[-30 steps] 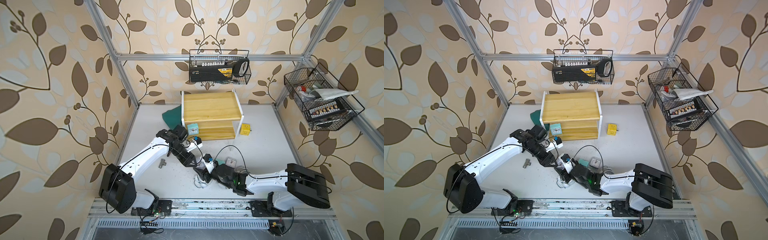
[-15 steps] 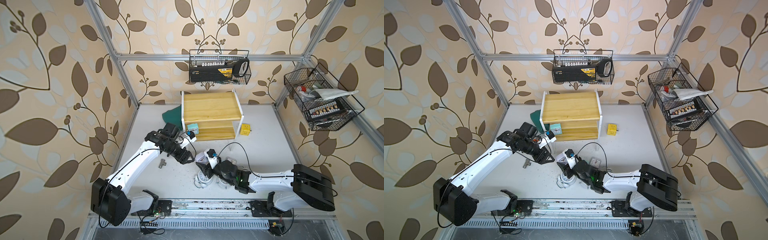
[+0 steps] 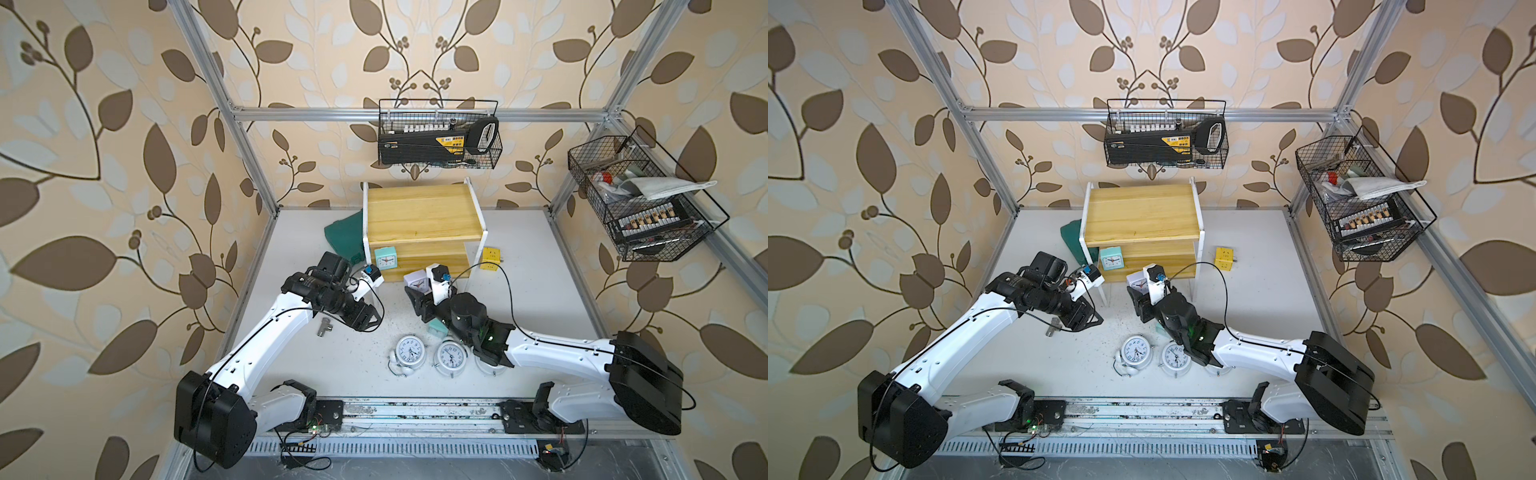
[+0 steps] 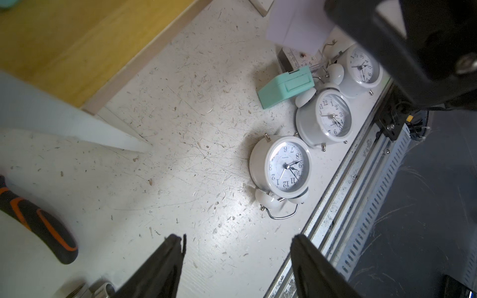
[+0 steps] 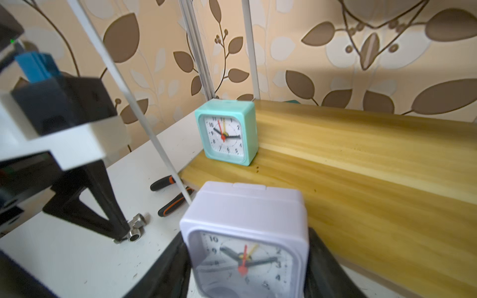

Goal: Place the alarm clocks on the shelf by style
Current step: Pick up the alarm from the center of the board, then place the alarm on the shelf.

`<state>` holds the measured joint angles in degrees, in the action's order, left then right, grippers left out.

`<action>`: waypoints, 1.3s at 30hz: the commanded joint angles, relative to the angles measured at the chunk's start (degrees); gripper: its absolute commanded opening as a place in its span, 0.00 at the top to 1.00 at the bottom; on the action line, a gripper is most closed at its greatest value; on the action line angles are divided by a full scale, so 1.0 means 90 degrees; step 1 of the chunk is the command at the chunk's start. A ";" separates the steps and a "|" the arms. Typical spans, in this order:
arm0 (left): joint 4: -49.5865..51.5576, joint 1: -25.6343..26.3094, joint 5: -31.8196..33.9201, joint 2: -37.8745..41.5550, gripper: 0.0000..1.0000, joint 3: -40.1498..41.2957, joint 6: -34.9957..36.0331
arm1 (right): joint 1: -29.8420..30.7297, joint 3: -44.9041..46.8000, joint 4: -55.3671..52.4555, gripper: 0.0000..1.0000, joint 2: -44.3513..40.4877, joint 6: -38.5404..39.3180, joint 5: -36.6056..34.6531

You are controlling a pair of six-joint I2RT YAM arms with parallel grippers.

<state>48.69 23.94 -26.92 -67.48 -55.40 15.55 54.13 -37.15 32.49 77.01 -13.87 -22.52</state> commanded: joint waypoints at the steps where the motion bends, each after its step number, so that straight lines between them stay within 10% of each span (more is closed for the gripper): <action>1: -0.0212 -0.0044 0.0097 0.0164 0.30 0.0086 -0.0071 | -0.0133 -0.0311 0.0017 0.48 0.0054 0.0046 -0.0218; 39: -0.0462 -0.0057 0.0095 0.0155 0.29 0.0396 -0.0102 | -0.0431 -0.1469 0.1654 0.43 0.2435 0.0428 -0.0910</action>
<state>45.17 23.94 -25.58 -67.35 -52.25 14.70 50.43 -48.93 46.30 97.69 -10.00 -31.09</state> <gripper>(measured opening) 0.707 0.595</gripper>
